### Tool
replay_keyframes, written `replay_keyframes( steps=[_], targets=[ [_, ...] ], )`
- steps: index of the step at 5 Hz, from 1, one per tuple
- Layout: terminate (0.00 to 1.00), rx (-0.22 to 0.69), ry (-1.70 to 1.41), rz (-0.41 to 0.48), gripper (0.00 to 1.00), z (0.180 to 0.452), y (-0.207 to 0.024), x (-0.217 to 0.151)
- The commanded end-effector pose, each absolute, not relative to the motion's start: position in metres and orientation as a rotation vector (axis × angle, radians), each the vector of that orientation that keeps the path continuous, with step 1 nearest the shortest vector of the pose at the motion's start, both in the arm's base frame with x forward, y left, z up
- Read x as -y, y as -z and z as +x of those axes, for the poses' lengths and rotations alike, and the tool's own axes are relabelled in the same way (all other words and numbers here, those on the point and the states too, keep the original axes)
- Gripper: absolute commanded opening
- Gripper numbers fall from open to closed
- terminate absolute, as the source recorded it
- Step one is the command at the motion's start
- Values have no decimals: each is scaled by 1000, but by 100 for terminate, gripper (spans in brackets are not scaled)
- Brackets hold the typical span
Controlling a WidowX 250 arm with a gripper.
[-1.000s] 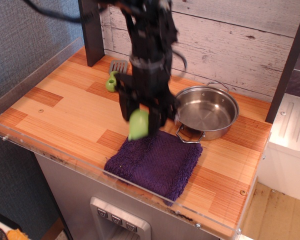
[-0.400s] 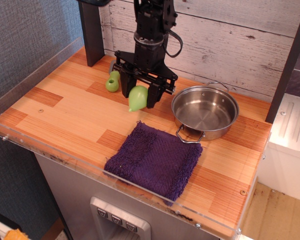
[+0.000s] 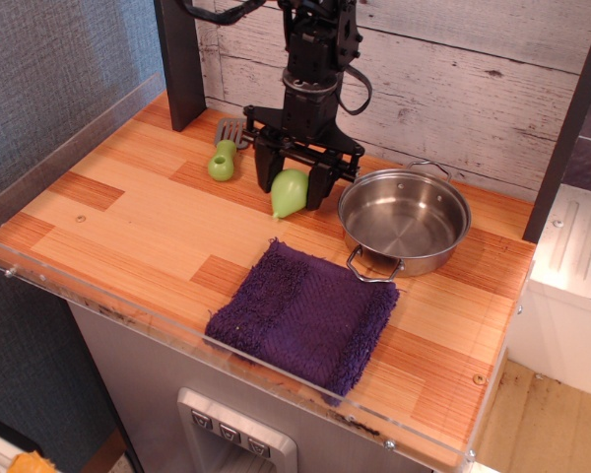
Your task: Move pear to left of metal bowl
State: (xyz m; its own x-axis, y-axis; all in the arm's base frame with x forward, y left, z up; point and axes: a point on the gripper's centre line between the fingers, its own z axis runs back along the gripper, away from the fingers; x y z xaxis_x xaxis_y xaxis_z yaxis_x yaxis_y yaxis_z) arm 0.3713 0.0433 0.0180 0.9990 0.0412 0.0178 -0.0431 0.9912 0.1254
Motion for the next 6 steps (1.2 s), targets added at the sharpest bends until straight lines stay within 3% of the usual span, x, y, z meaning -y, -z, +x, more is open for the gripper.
replay_keyframes(
  steps=[1,2,4,5,6],
  targets=[
    [0,73,-67,114,0,380,-37,-56],
    [0,78,-64,98,100,376,-40,-54],
    [0,170,-67,77,100,357,-89,-49],
    [0,197,-40,47,100,328,-119,-36],
    [0,161,-22,12,100,299,-124,-28]
  ],
)
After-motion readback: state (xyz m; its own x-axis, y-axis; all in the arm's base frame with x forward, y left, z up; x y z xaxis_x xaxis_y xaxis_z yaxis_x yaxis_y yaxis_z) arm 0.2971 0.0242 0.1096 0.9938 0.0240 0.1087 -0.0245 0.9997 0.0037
